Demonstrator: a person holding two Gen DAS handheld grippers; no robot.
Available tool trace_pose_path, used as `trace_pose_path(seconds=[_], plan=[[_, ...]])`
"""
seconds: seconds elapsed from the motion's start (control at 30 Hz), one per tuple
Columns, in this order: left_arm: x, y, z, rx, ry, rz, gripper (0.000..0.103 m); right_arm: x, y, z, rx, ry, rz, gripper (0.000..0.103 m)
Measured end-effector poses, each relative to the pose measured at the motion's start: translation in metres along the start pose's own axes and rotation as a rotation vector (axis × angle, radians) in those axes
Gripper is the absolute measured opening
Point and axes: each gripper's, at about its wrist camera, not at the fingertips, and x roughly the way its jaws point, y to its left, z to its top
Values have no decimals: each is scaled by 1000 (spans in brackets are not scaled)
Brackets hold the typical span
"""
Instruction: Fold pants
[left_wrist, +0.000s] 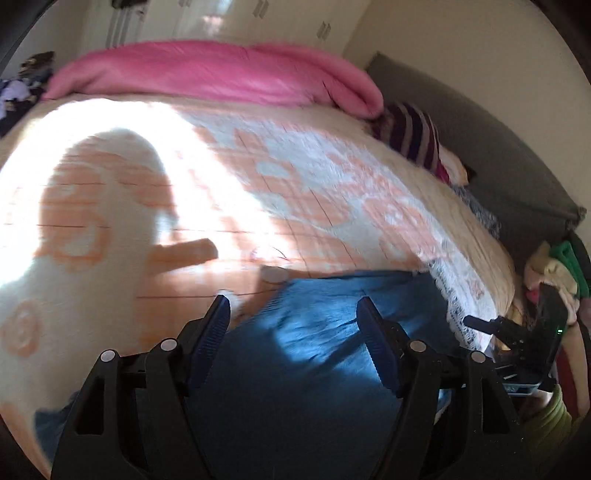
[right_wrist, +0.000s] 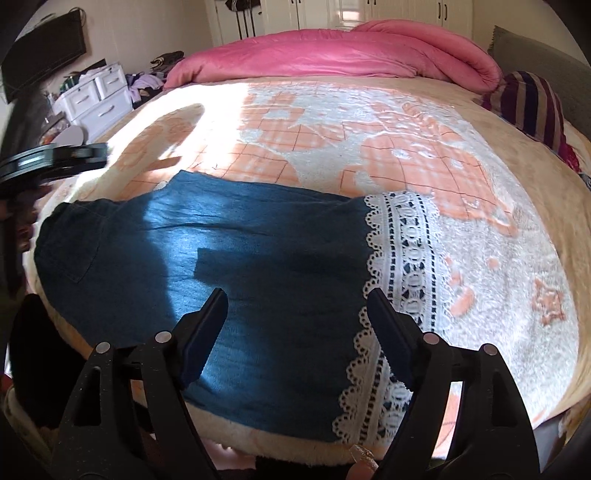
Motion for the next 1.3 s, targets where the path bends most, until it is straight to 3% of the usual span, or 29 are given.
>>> trace_pose_path(seconds=[0.13, 0.33, 0.4, 0.43, 0.47, 0.67, 0.73, 0.87, 1.0, 1.1, 1.2, 1.3], plan=[[55, -2, 3, 55, 105, -2, 70, 12, -11, -4, 42, 44, -10, 72], [98, 0, 1, 58, 147, -48, 66, 23, -23, -16, 87, 67, -10, 74], [102, 4, 2, 49, 152, -56, 40, 23, -19, -15, 79, 78, -8, 76], [102, 4, 3, 54, 150, -70, 21, 23, -19, -13, 69, 89, -9, 76], [100, 4, 5, 56, 150, -82, 13, 19, -19, -9, 62, 85, -6, 76], [83, 3, 11, 58, 94, -91, 13, -7, -65, 34, 163, -61, -51, 76], [80, 4, 11, 52, 87, -94, 13, 3, -90, 46, 222, -39, -55, 75], [77, 6, 9, 54, 87, -72, 13, 40, -125, 61, 304, 35, -3, 58], [82, 18, 9, 29, 98, -57, 13, 72, -126, 63, 279, 107, 56, 45], [87, 26, 7, -5, 117, -84, 13, 85, -119, 56, 243, 125, 70, 41], [91, 26, 5, -22, 139, -110, 35, 79, -123, 50, 258, 97, 103, 30], [96, 22, 1, -38, 161, -152, 38, 72, -124, 46, 255, 67, 136, 18]])
